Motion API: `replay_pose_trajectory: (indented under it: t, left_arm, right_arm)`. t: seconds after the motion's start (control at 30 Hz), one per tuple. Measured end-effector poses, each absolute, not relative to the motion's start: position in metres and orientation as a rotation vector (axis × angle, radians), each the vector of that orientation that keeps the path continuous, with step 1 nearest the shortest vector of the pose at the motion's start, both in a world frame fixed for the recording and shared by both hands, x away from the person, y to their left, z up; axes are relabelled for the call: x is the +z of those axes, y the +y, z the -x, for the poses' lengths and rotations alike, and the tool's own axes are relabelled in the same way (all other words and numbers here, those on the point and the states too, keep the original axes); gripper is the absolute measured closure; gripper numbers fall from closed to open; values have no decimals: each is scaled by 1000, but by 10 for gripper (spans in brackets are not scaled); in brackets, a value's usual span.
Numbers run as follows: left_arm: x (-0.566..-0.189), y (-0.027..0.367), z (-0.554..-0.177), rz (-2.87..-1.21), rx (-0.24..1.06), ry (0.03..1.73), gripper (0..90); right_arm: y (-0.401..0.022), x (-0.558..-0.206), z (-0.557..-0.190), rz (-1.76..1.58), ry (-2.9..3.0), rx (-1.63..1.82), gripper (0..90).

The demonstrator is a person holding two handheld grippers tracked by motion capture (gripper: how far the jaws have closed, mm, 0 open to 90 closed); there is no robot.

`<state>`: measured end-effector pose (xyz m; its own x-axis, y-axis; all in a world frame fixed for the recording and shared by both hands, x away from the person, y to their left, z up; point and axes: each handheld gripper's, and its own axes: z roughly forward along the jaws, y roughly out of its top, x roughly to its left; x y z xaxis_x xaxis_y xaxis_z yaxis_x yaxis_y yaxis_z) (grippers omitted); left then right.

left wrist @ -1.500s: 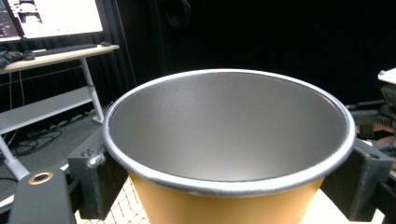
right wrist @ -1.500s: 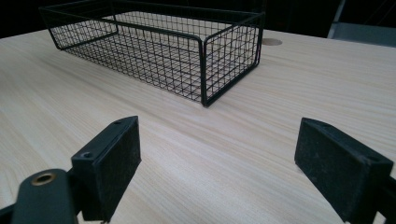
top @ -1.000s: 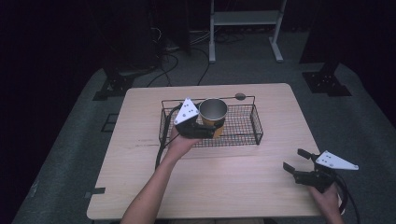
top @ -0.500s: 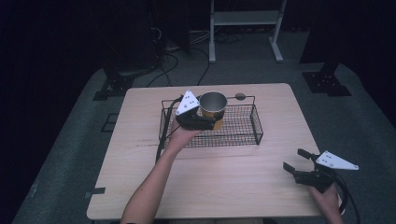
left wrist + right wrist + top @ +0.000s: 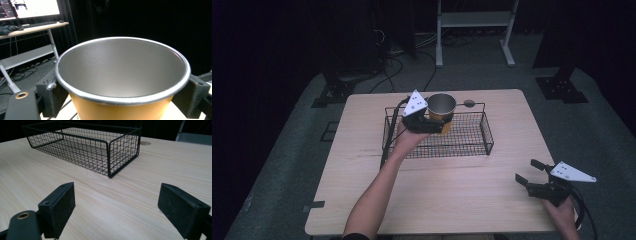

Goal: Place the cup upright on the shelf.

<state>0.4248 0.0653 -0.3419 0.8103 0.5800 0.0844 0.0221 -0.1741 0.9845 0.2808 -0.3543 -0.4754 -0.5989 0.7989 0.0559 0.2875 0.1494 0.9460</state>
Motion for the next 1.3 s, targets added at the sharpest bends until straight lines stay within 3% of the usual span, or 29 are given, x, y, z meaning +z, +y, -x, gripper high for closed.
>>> replay_pose_trajectory:
  t: [0.7,1.3]
  left_arm:
    - [-345,56,-453,-1735,522,489,128]
    - [-370,53,-481,-1779,456,512,127]
  right_arm:
    - [-355,-475,-281,-1036,1960,1466,134]
    - [-356,-475,-281,-1038,1957,1473,134]
